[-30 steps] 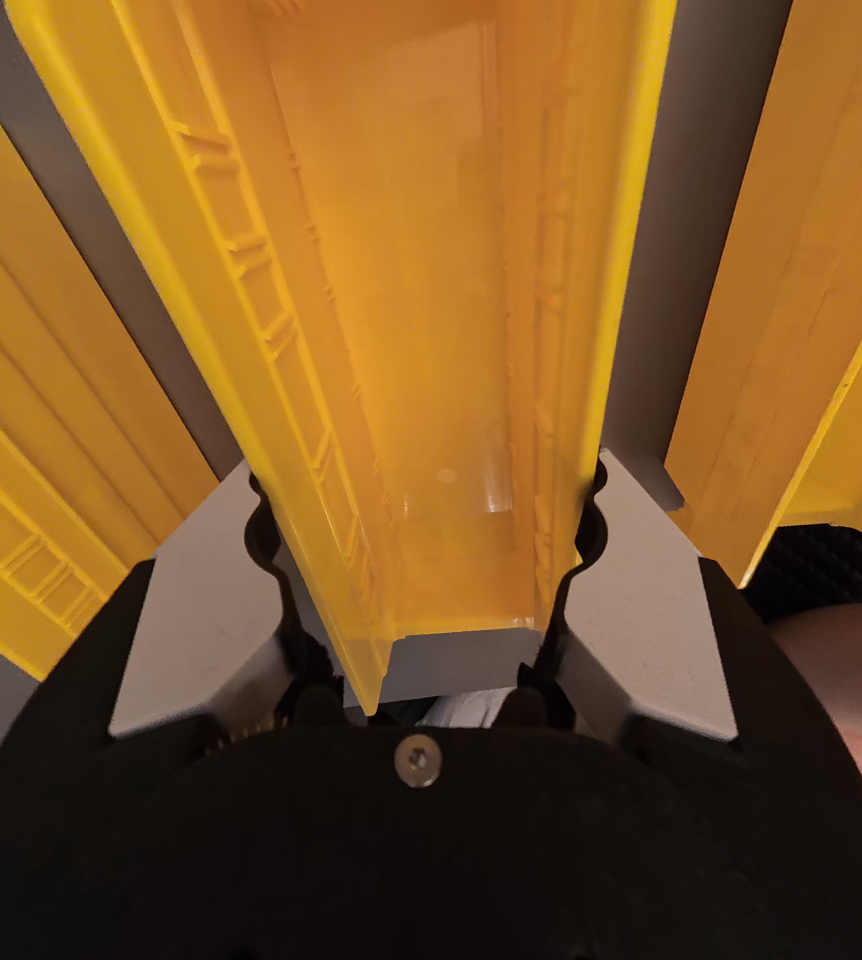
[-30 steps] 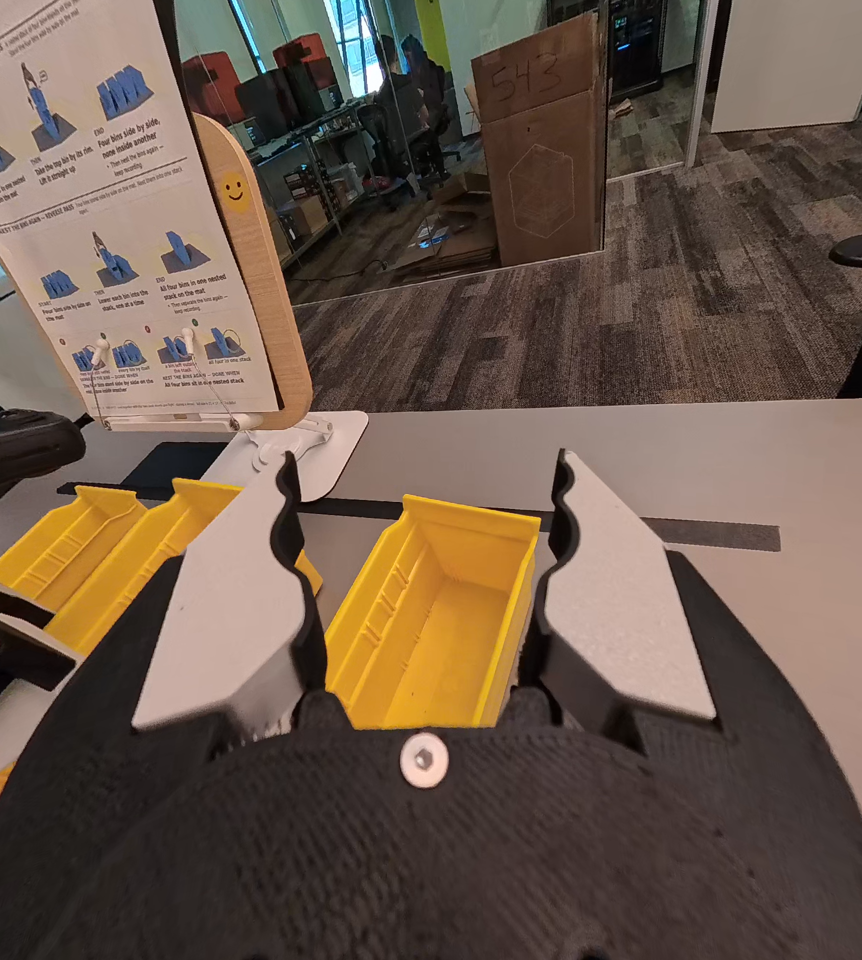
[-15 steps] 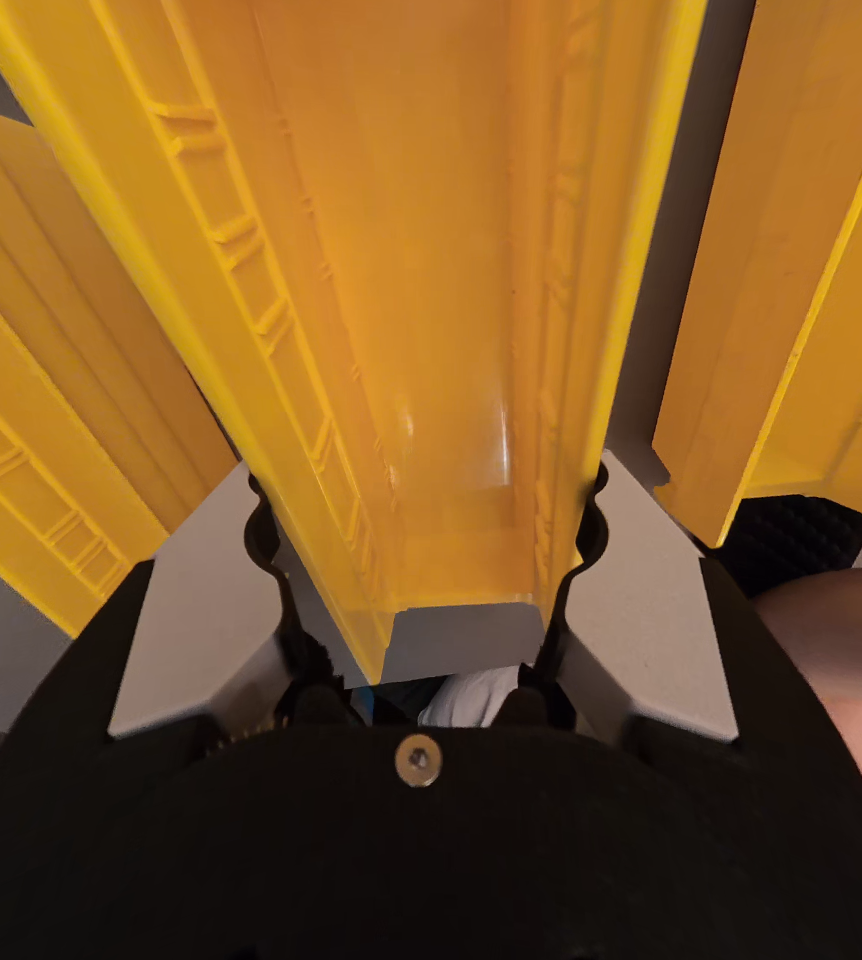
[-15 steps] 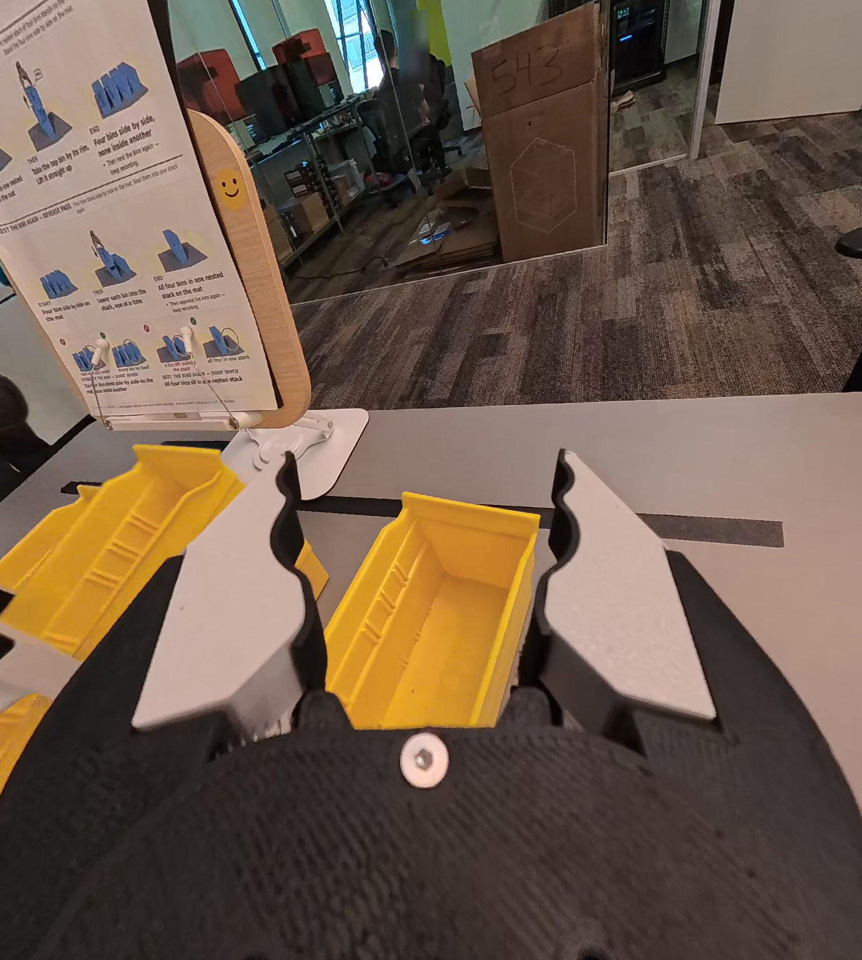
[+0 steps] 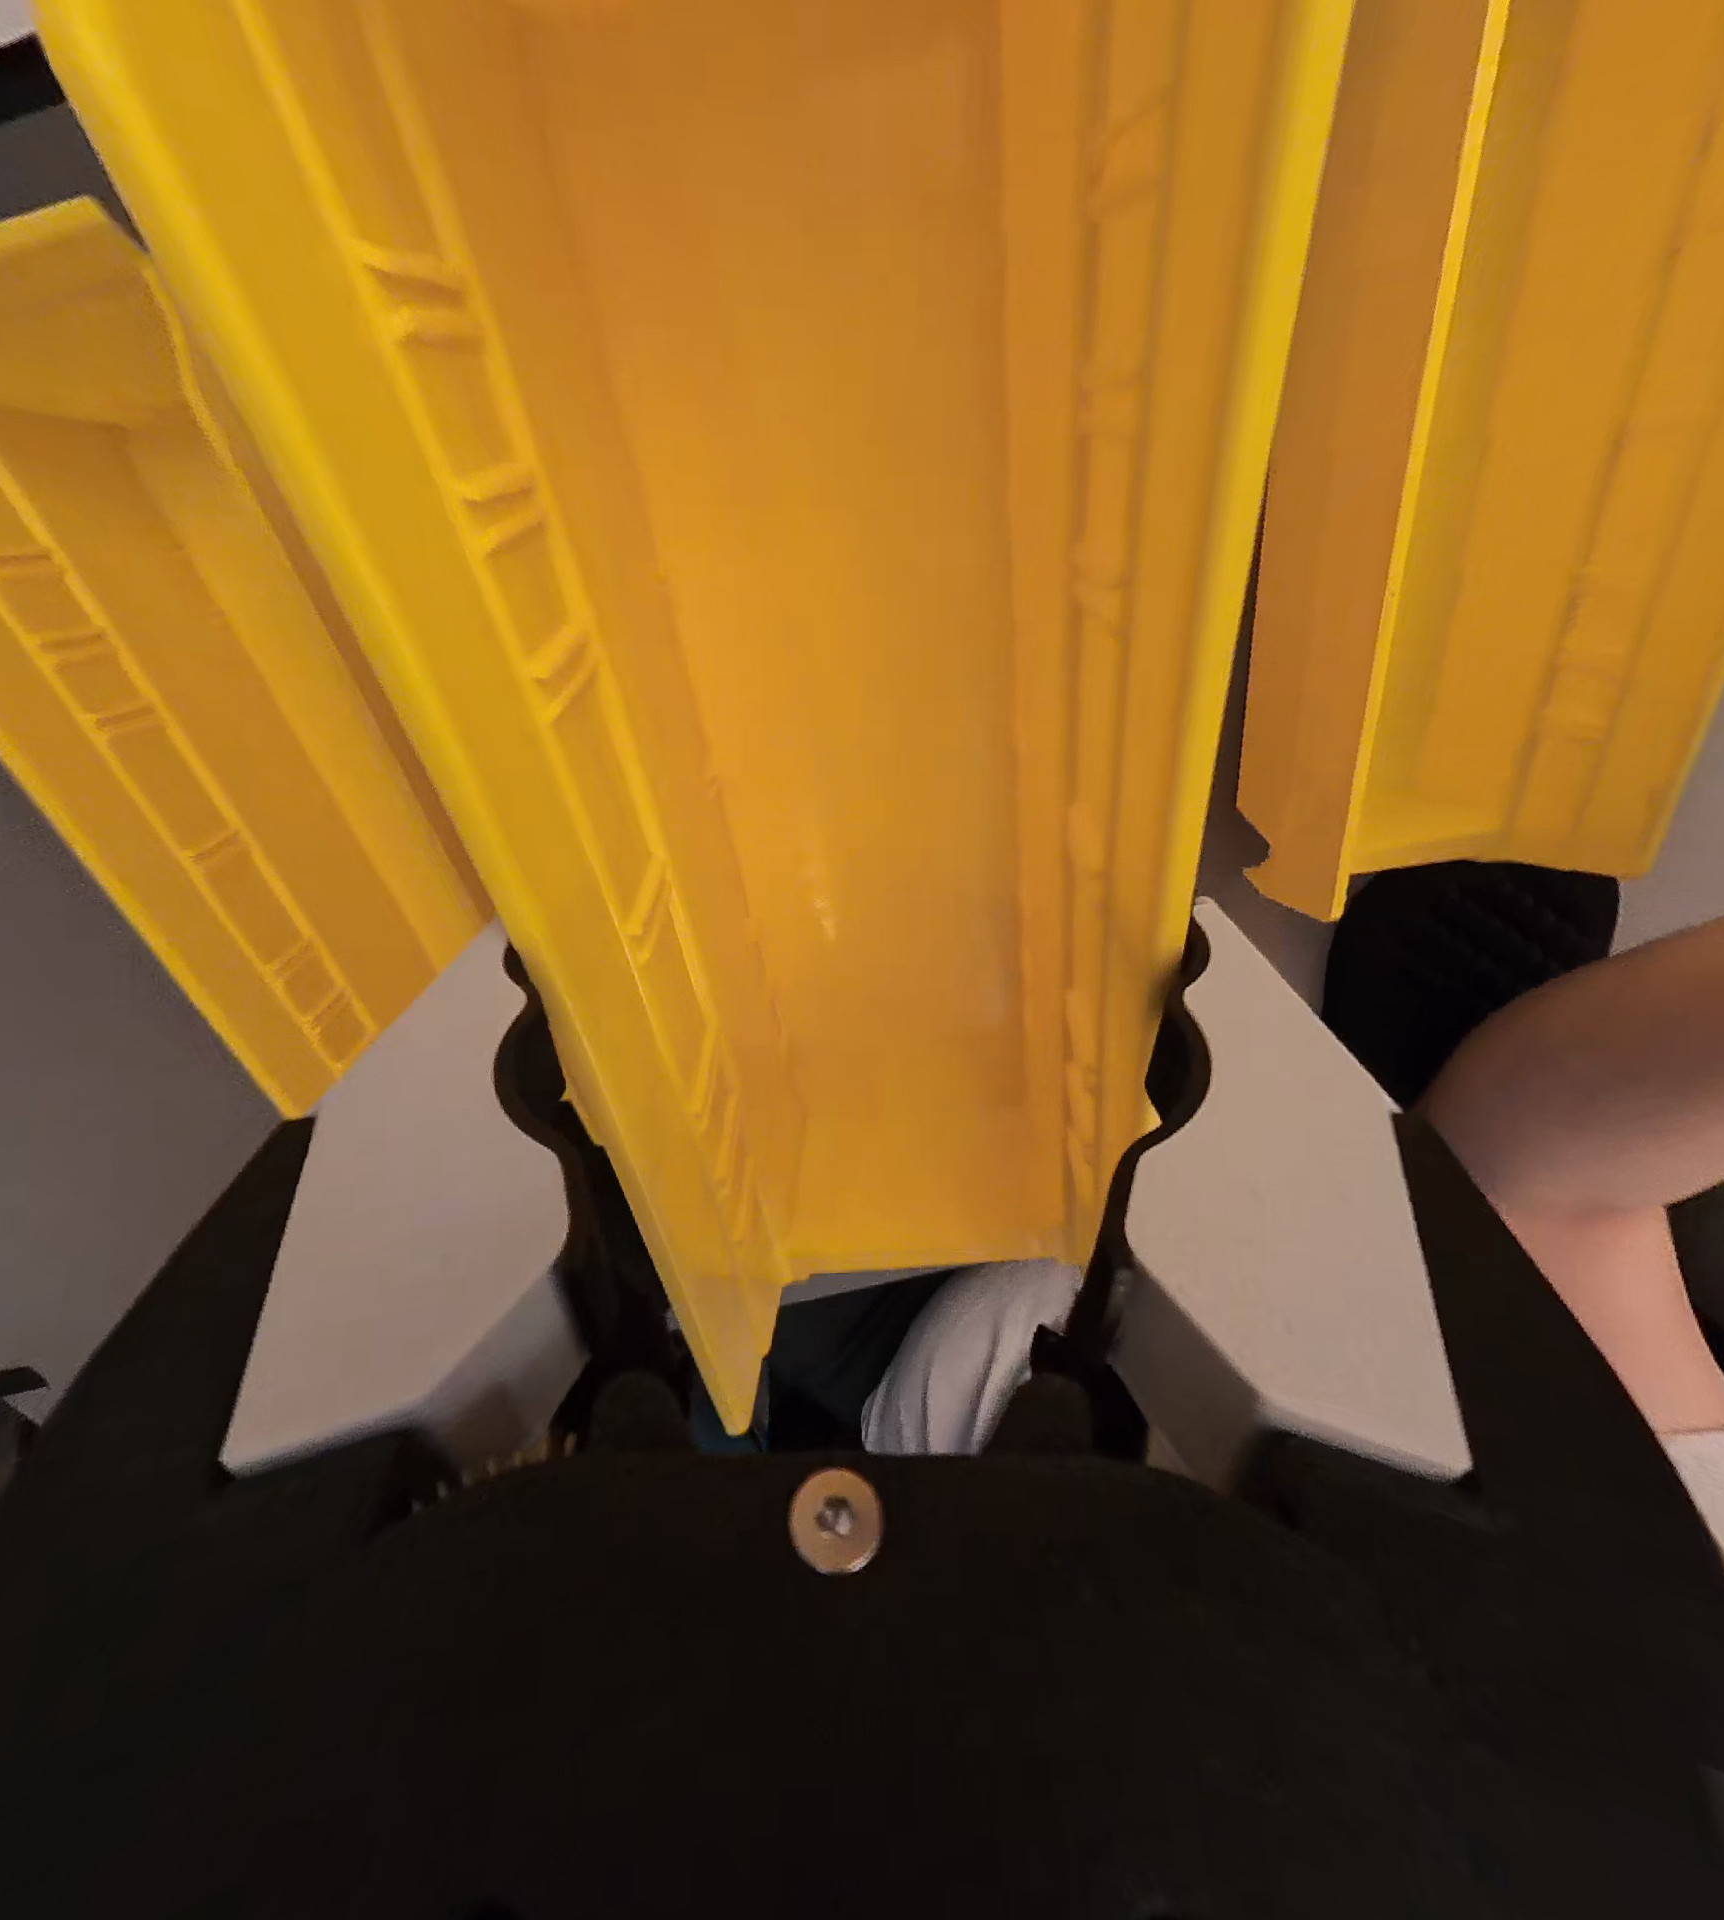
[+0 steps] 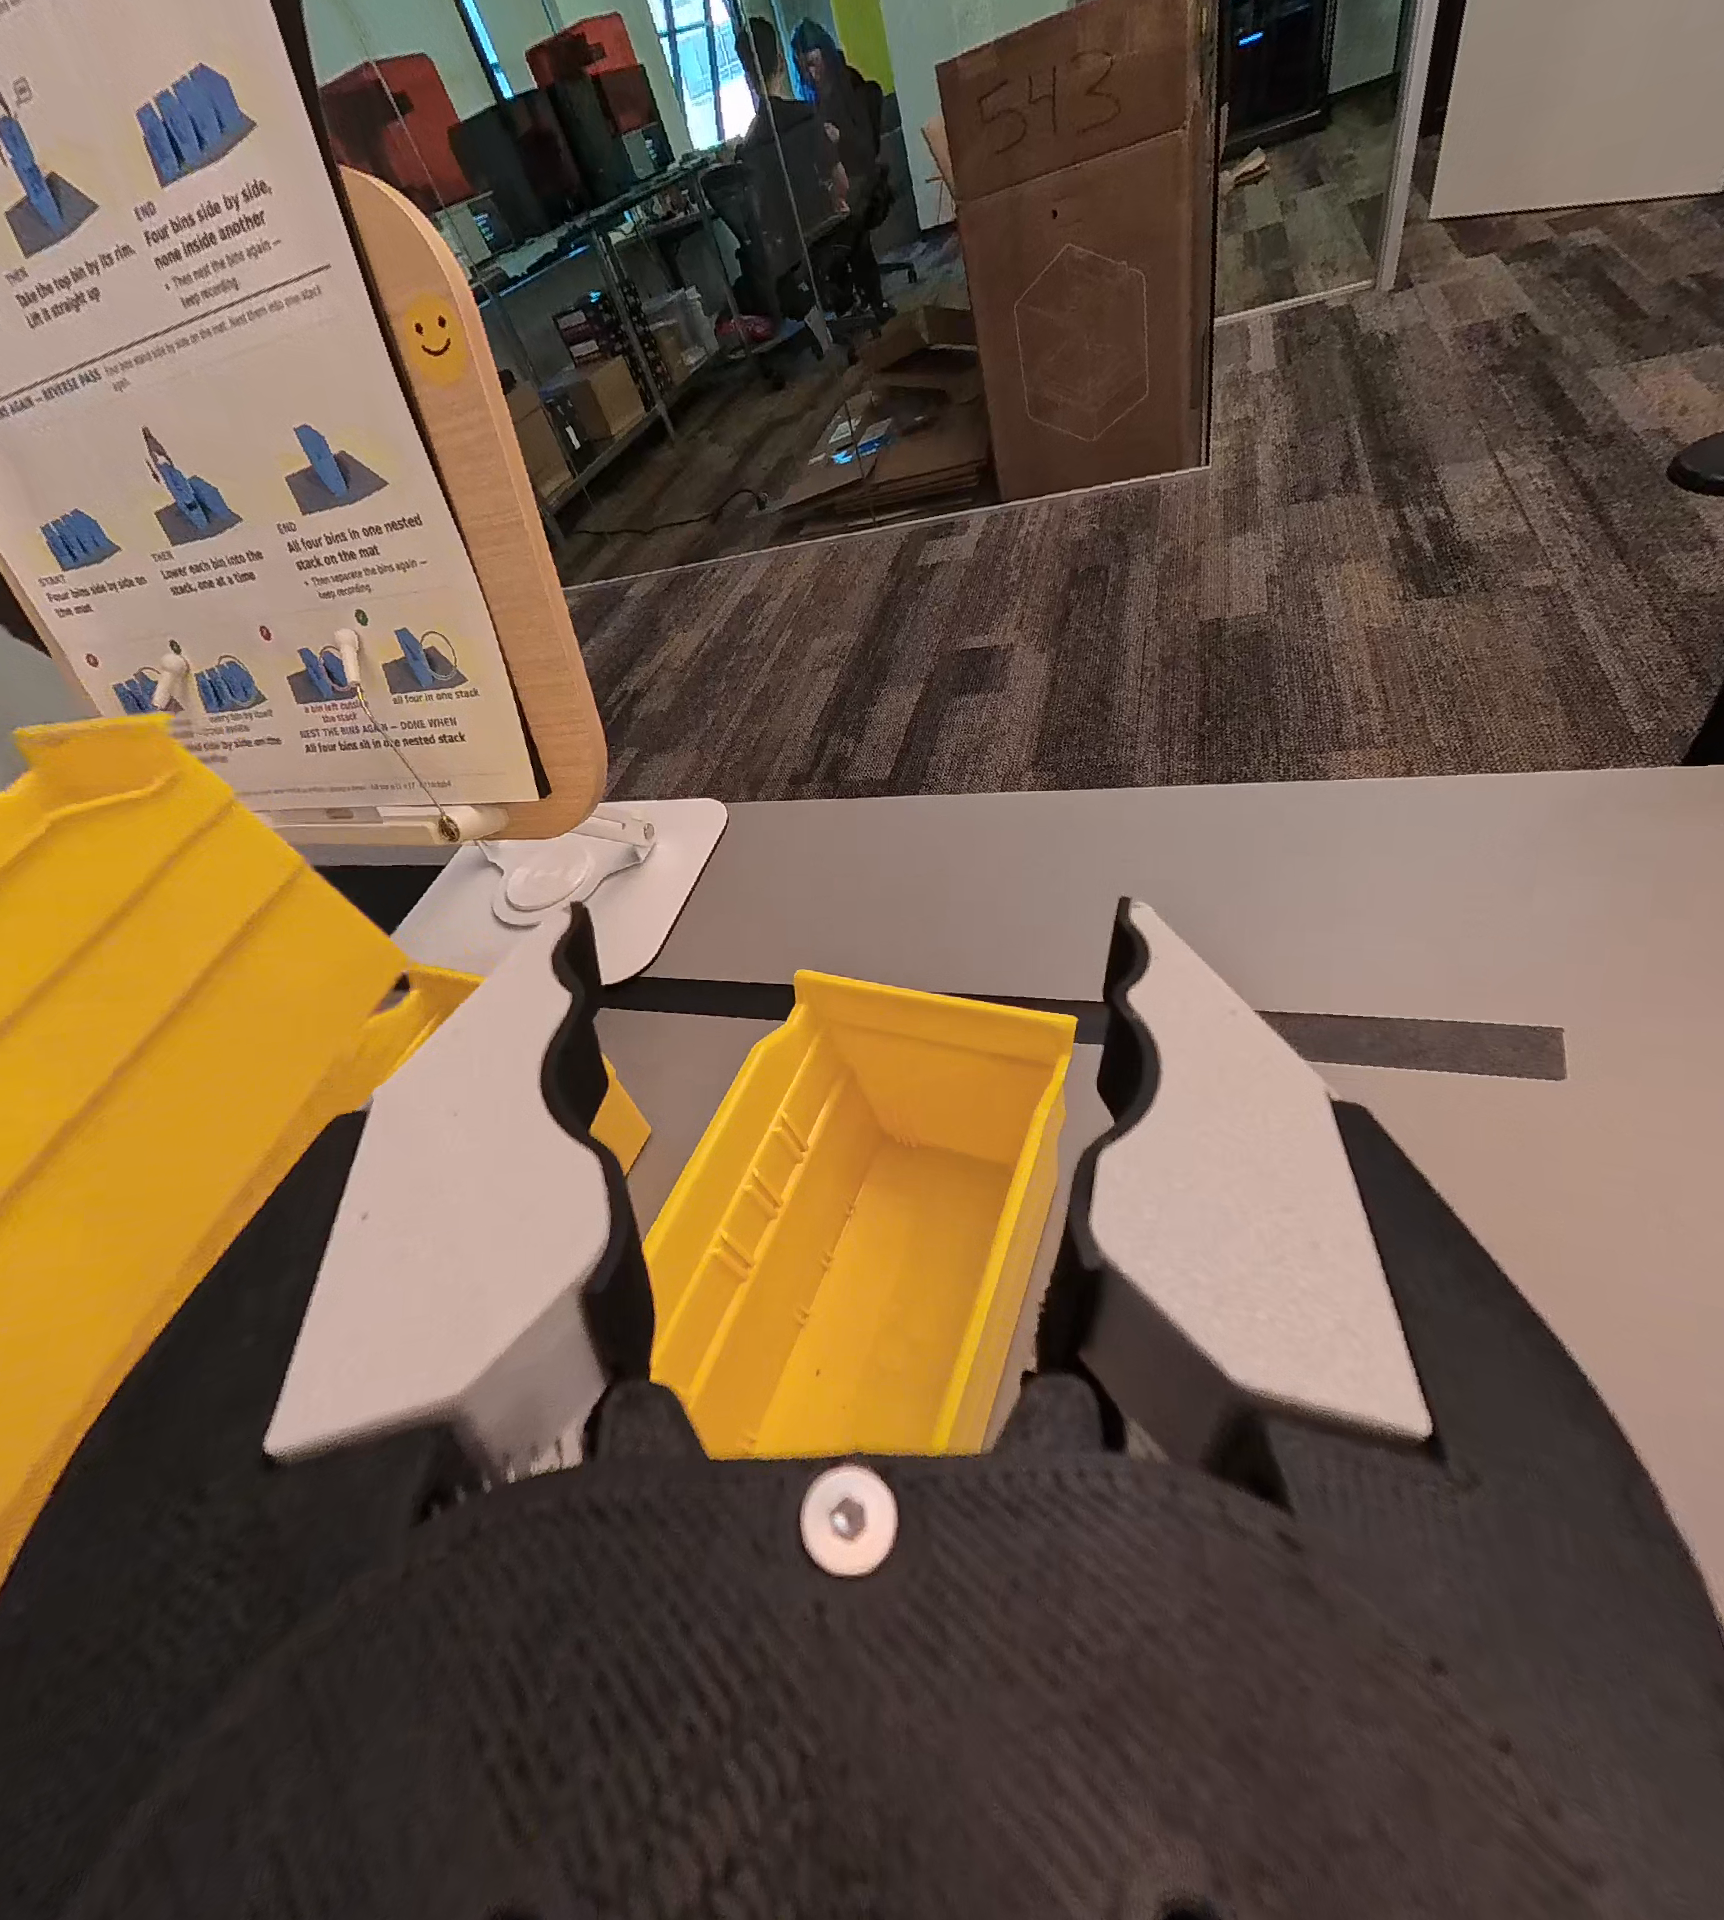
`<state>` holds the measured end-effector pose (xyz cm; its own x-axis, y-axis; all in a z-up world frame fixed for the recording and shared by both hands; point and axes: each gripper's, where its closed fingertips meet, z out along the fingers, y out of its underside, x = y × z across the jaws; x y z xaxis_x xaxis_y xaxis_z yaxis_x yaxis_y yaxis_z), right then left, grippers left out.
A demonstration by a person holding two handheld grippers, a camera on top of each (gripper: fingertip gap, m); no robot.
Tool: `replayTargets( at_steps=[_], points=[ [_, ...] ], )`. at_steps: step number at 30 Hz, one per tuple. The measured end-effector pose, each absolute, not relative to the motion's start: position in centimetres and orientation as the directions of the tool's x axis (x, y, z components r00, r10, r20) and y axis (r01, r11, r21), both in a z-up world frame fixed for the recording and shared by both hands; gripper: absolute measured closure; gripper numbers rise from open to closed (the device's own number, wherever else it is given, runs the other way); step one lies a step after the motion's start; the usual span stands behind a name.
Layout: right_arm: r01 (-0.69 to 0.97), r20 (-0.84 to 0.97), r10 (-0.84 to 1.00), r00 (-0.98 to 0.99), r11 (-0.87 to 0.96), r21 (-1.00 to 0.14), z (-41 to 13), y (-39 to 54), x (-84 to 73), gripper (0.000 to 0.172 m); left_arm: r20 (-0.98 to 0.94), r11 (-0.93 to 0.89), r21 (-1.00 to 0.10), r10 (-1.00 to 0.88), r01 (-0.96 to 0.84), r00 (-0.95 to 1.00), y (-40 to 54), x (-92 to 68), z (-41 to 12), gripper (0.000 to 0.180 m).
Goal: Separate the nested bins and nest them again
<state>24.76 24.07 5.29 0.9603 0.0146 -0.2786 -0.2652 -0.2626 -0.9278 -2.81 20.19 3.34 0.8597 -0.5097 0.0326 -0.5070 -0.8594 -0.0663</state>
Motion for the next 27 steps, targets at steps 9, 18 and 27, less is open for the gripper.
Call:
replayTargets(
  at_steps=[9, 18, 27],
  points=[
    [-0.271, -0.283, 0.01, 0.959, -0.268, -0.925, 5.0, 24.1, 25.0, 0.073, 0.044, -0.868, -0.103, -0.491, -0.485, 0.87, 20.3, -9.9, 8.0, 0.065],
    [-0.23, -0.24, -0.004, 0.971, -0.303, -0.925, 4.1, 24.6, 24.5, 0.074, -0.067, -0.896, -0.097, -0.429, -0.434, 0.901, 21.6, -21.7, 10.6, 0.066],
    [-0.219, -0.224, -0.023, 0.974, -0.322, -0.921, 3.6, 24.8, 25.0, 0.074, -0.079, -0.93, -0.133, -0.336, -0.344, 0.939, 24.5, -32.4, 9.3, 0.066]
  ],
)
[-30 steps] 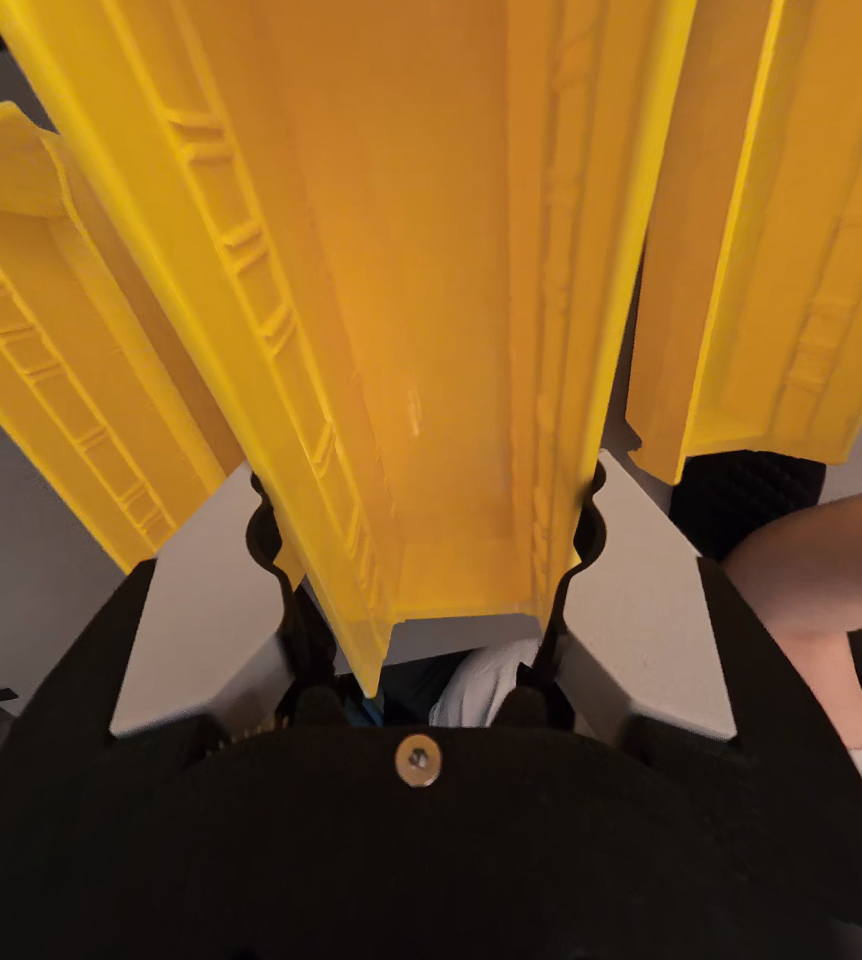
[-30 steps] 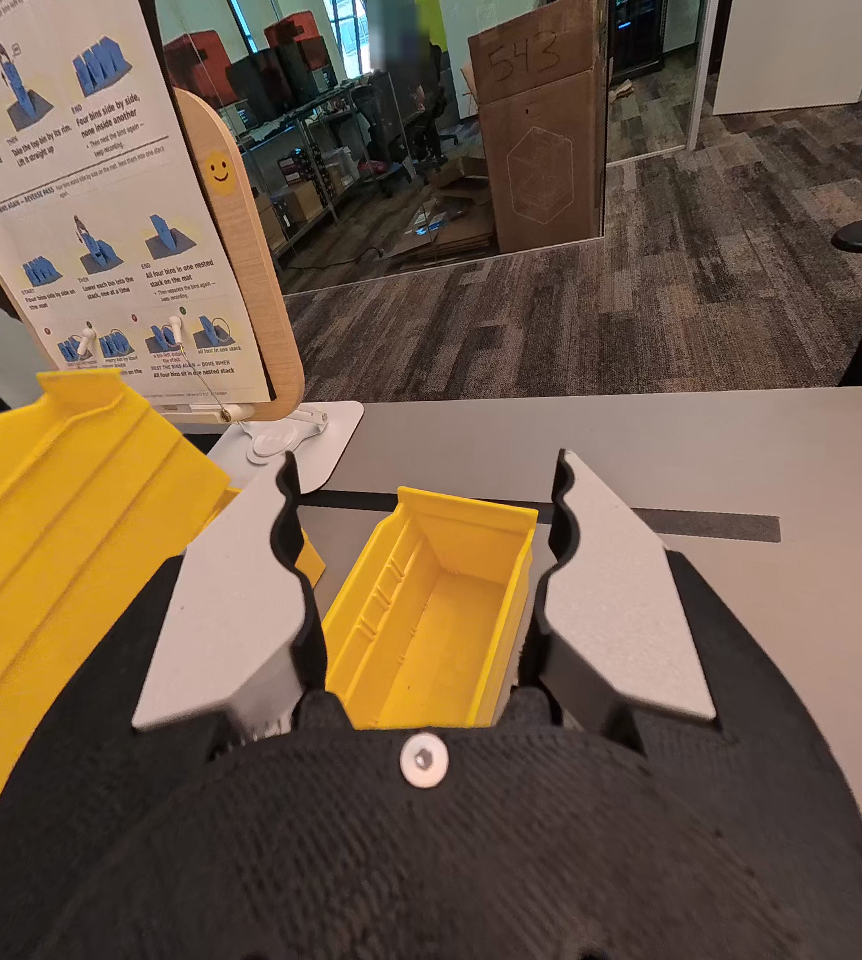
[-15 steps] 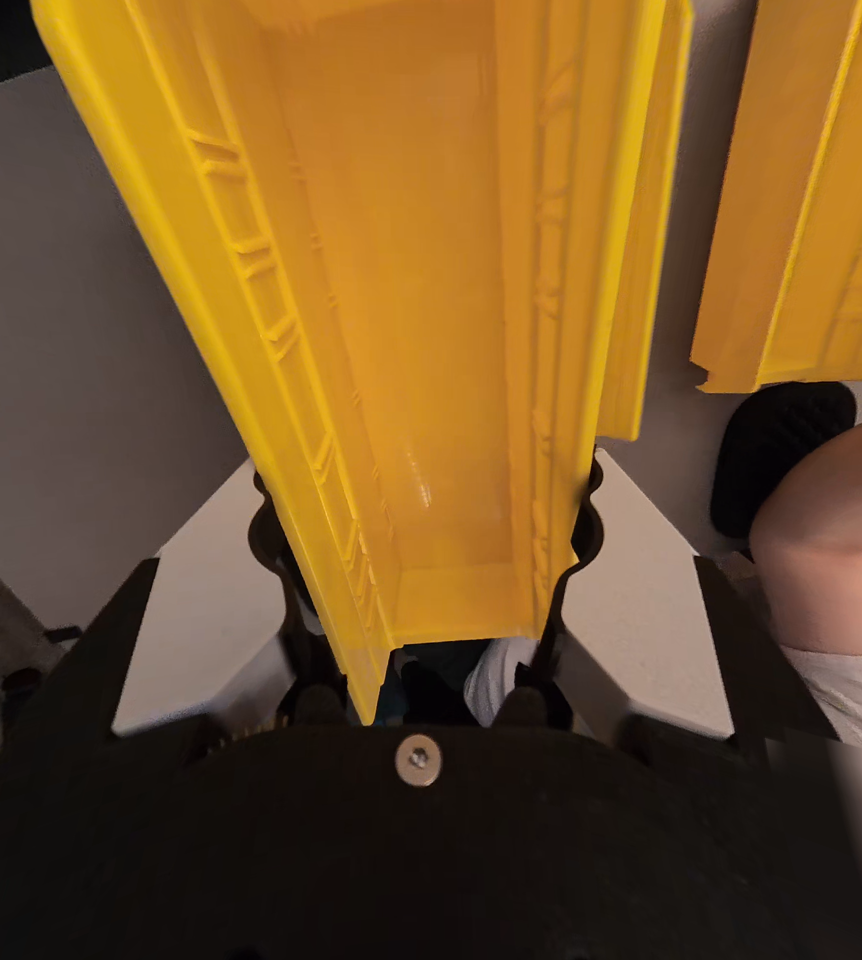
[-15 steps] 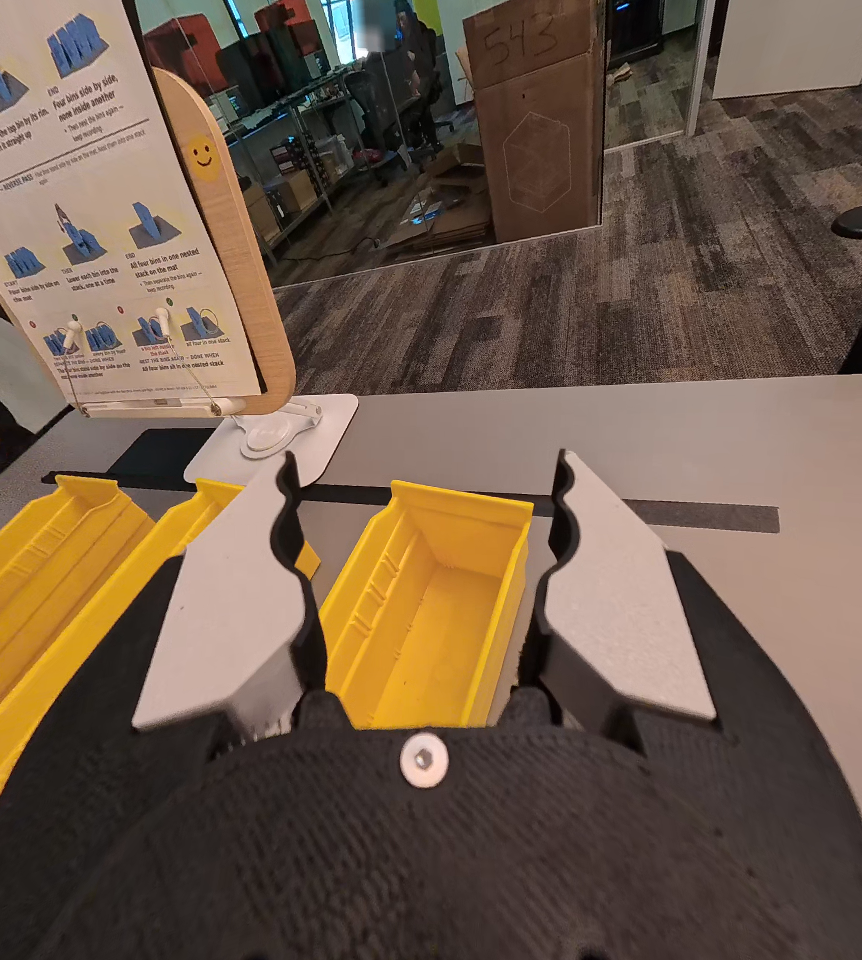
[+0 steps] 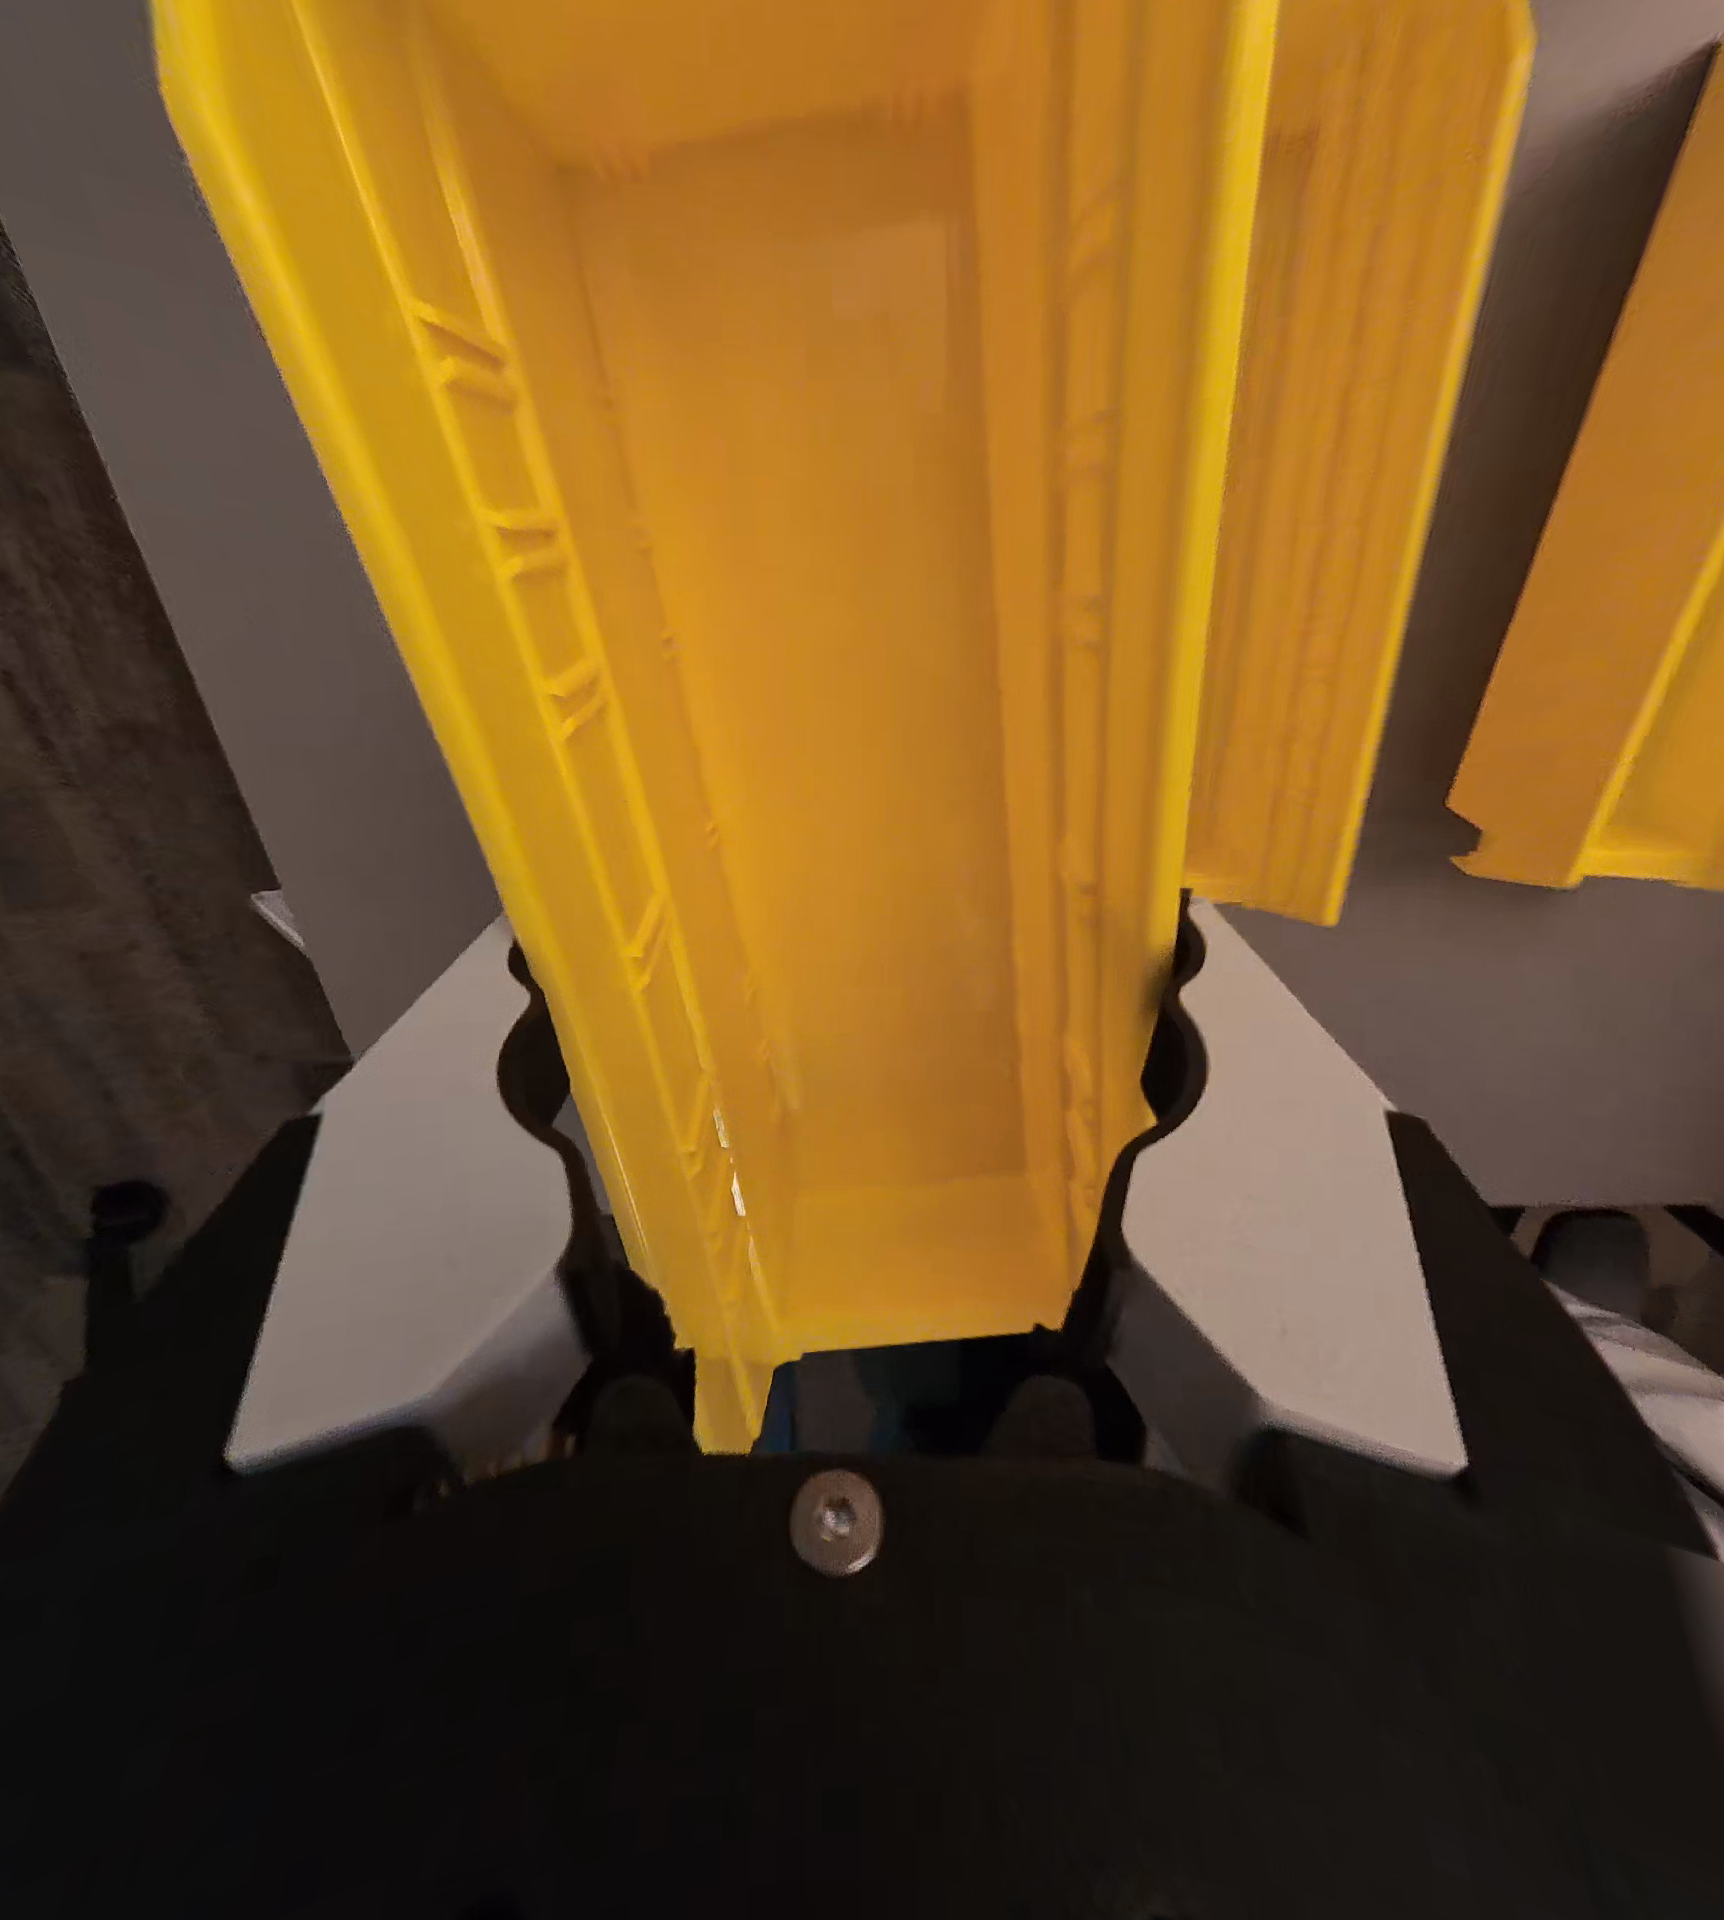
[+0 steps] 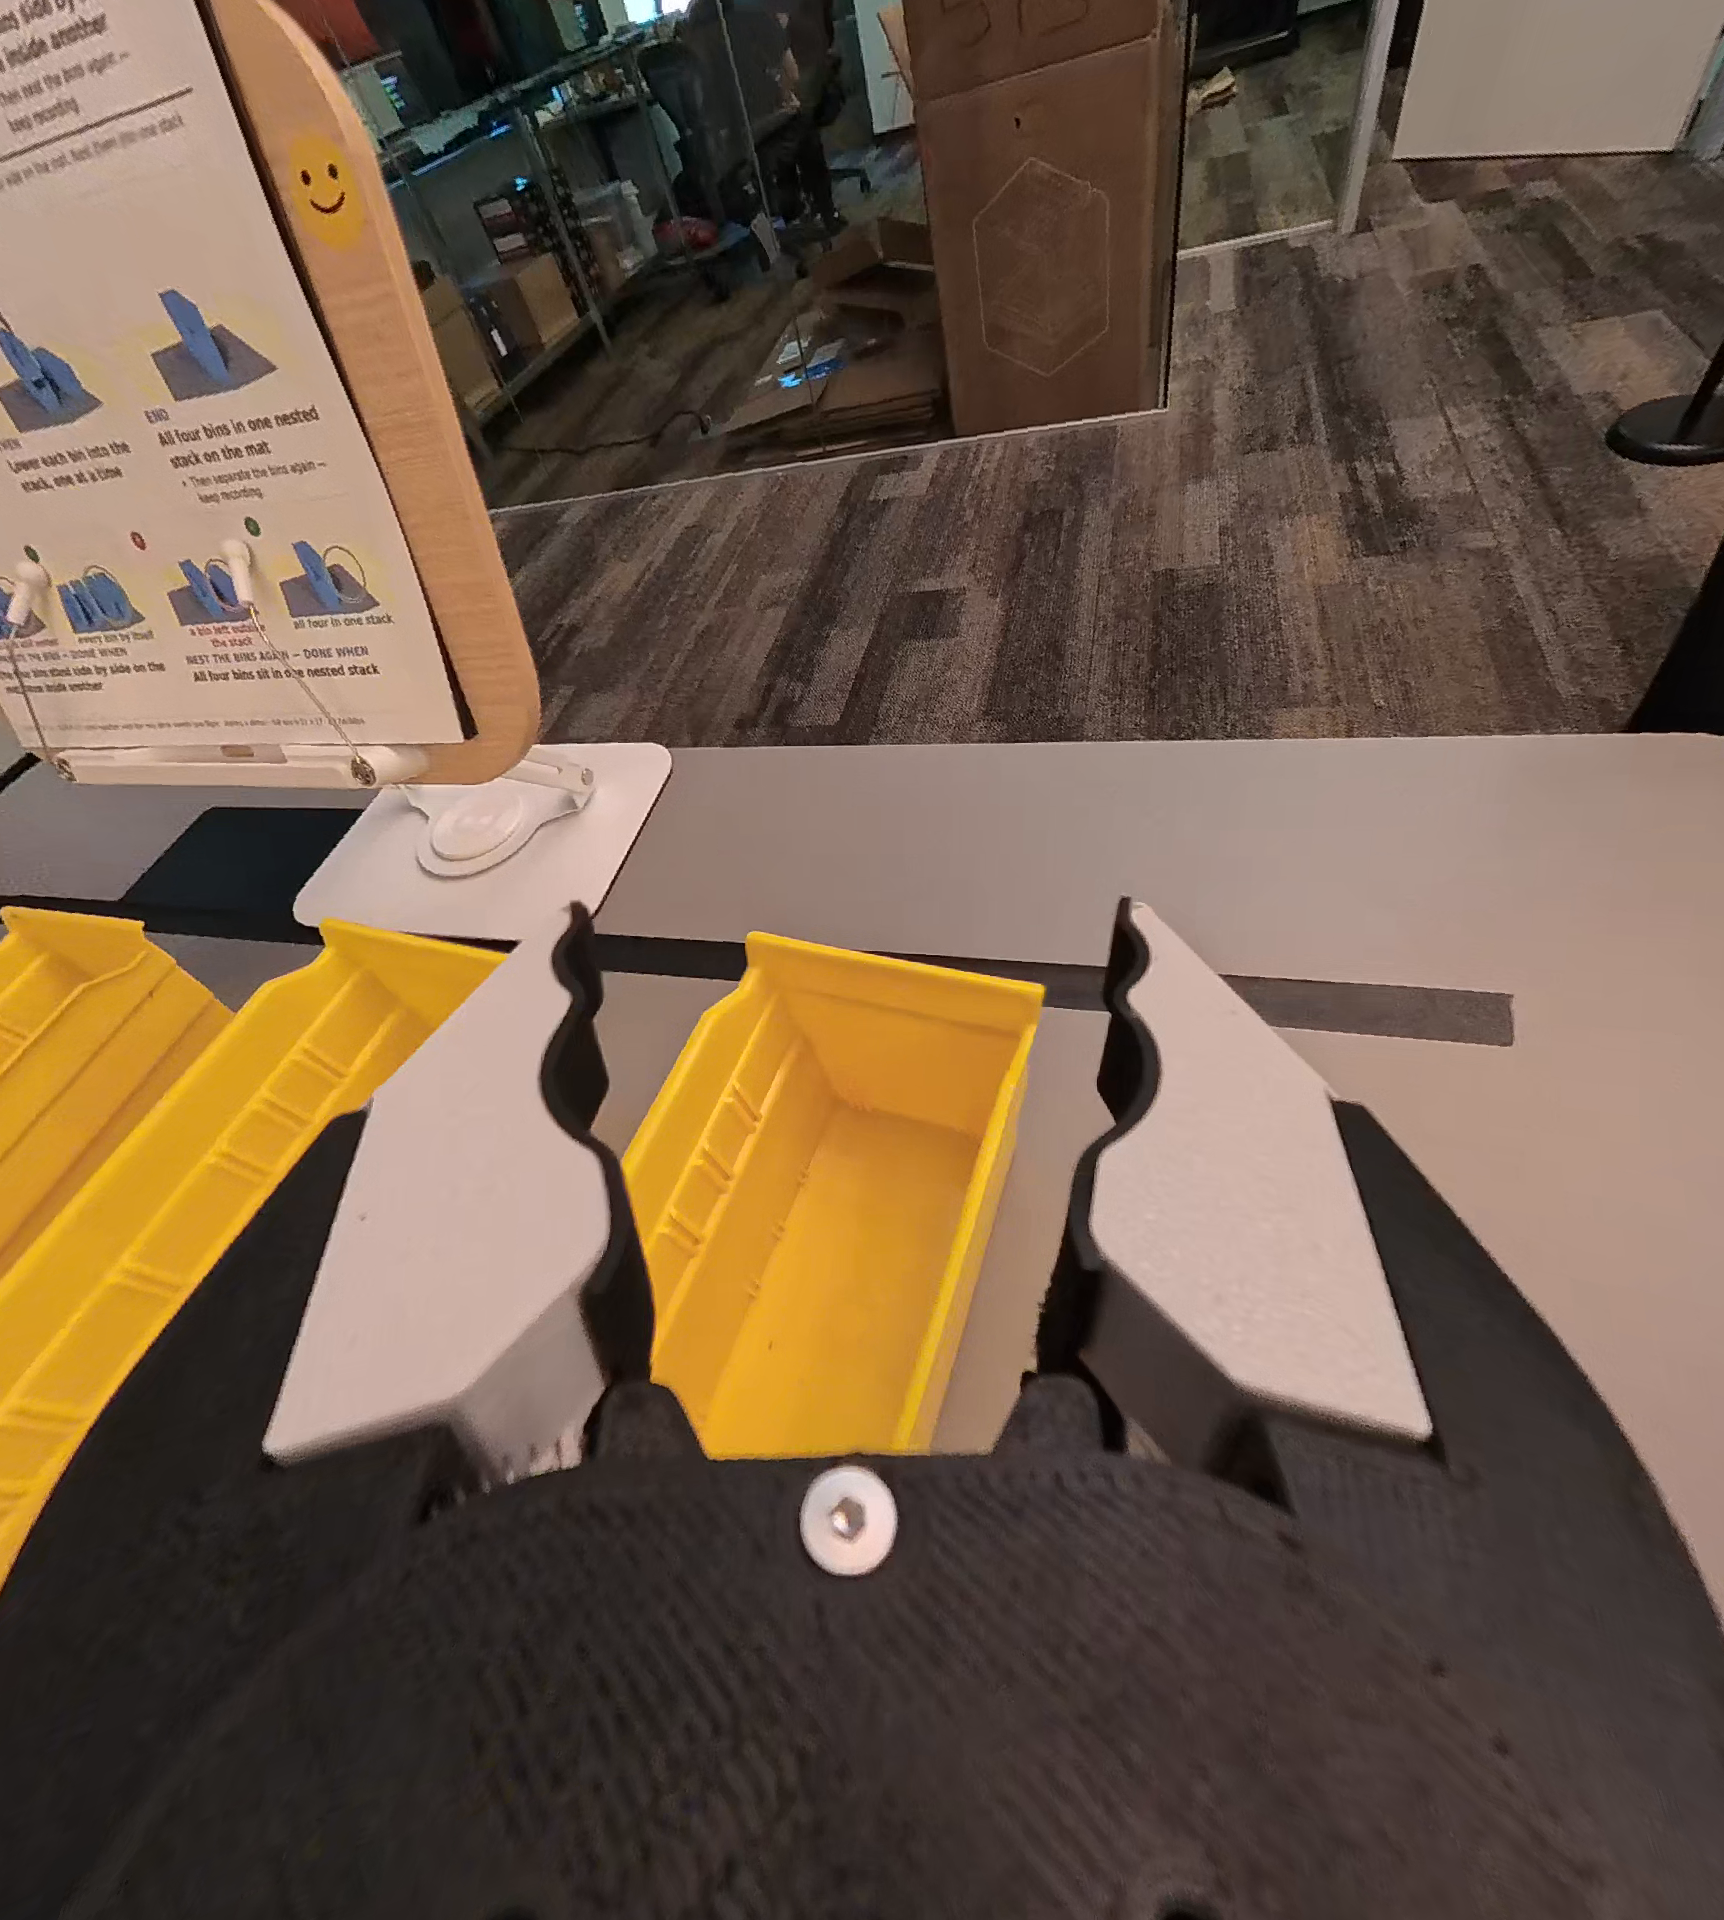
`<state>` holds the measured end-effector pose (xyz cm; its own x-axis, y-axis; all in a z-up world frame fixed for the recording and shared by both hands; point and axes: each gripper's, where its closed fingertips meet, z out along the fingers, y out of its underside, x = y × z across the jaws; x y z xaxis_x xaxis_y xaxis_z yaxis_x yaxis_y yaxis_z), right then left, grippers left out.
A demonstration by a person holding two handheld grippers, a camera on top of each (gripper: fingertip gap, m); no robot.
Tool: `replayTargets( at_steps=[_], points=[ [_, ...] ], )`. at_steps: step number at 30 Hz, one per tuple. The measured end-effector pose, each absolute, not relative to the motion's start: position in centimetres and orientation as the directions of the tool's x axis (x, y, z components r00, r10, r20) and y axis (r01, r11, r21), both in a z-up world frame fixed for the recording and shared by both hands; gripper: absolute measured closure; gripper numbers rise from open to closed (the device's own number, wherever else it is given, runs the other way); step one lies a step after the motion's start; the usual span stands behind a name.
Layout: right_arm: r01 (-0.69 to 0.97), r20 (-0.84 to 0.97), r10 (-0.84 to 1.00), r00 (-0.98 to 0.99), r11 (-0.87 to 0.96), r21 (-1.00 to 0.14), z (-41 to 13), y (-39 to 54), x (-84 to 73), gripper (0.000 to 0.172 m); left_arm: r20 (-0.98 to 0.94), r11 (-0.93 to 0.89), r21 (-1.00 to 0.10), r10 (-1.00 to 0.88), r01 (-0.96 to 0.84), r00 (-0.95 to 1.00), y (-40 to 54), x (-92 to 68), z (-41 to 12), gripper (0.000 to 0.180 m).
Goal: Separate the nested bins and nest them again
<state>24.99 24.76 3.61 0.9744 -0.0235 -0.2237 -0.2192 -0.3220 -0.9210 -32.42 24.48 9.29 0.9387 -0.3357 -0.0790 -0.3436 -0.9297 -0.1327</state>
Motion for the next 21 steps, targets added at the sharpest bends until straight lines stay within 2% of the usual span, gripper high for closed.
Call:
replayTargets(
  at_steps=[13, 21],
  points=[
    [-0.195, -0.188, -0.052, 0.981, -0.316, -0.928, 4.0, 24.5, 25.5, 0.073, -0.045, -0.958, -0.112, -0.261, -0.265, 0.964, 28.1, -40.5, -1.7, 0.067],
    [-0.187, -0.181, -0.051, 0.982, -0.335, -0.923, 3.4, 24.8, 25.2, 0.073, -0.023, -0.957, -0.06, -0.284, -0.285, 0.959, 28.6, -40.2, -6.8, 0.067]
  ],
)
